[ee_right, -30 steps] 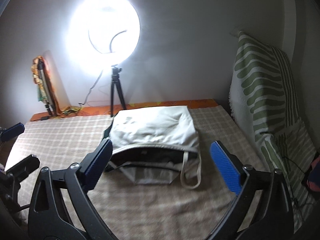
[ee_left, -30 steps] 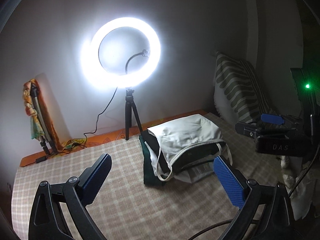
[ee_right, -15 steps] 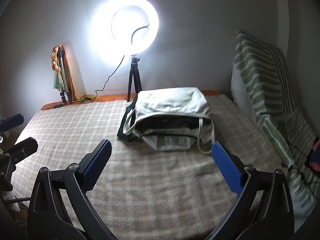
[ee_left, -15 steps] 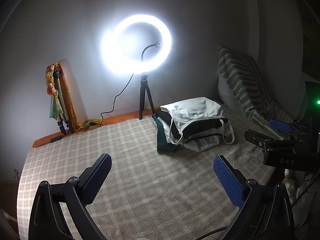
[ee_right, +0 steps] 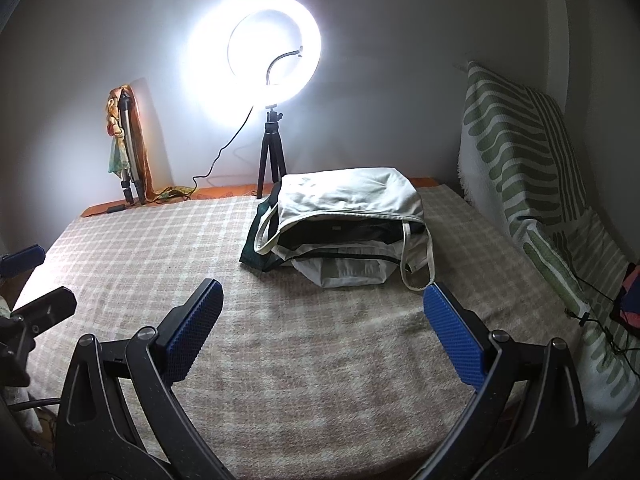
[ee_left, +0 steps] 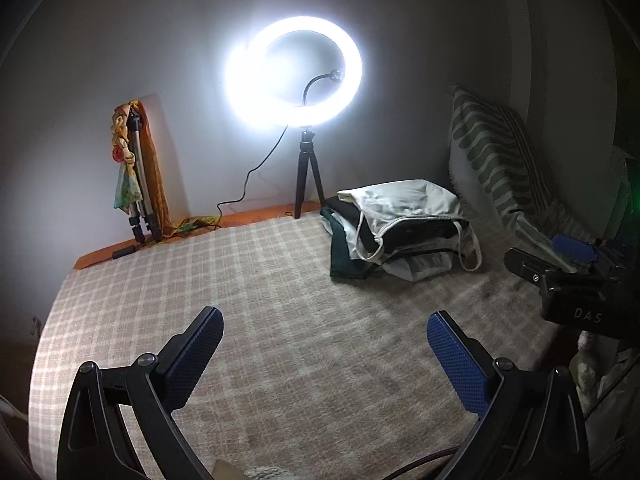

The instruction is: Fold small clothes

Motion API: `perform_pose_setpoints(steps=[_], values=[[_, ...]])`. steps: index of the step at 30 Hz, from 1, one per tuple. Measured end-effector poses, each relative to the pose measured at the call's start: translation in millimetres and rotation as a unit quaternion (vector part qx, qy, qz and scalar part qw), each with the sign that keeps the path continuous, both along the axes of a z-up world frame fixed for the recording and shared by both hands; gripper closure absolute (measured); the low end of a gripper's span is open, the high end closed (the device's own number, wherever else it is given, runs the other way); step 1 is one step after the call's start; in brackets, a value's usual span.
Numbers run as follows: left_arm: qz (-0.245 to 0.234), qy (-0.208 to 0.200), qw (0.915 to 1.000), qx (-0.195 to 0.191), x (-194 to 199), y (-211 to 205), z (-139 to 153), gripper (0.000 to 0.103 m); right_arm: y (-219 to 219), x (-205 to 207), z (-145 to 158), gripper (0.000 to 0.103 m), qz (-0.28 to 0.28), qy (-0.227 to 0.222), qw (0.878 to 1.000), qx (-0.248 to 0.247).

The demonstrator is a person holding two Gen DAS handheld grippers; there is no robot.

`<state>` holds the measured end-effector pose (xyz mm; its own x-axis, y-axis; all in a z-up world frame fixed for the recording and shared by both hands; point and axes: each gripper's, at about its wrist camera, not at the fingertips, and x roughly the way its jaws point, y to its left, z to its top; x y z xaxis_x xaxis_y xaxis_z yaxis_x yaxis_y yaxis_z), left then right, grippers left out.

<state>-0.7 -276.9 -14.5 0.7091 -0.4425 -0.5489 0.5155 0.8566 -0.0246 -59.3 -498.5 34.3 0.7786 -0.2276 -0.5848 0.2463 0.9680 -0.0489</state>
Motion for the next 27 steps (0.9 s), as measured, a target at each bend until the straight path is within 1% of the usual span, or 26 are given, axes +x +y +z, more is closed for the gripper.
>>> perform_pose_setpoints(steps=[4, 9, 16, 23, 27], values=[[0.008, 0.002, 0.9999, 0.015, -1.0, 0.1, -4.8, 0.001, -3.2, -0.5, -1.6, 0.000, -0.006, 0.000, 1.000, 0.006], [0.027, -0.008, 0.9989, 0.038, -2.8, 0.0, -9.1, 0.001, -7.1, 2.0, -2.7, 0.000, -0.010, 0.000, 1.000, 0.015], [0.032, 0.005, 0.9988, 0.036, -0.8, 4.4, -12.9, 0.001, -7.4, 5.5, -10.5, 0.000, -0.012, 0.013, 1.000, 0.018], [0.037, 0.006, 0.9985, 0.040, 0.1, 5.6, -13.9, 0.001, -5.0, 9.6, -15.8, 0.000, -0.008, 0.021, 1.000, 0.019], [0.038, 0.013, 0.9984, 0.040, 1.3, 6.3, -14.8, 0.001, -2.9, 10.8, -17.9, 0.000, -0.006, 0.023, 1.000, 0.018]])
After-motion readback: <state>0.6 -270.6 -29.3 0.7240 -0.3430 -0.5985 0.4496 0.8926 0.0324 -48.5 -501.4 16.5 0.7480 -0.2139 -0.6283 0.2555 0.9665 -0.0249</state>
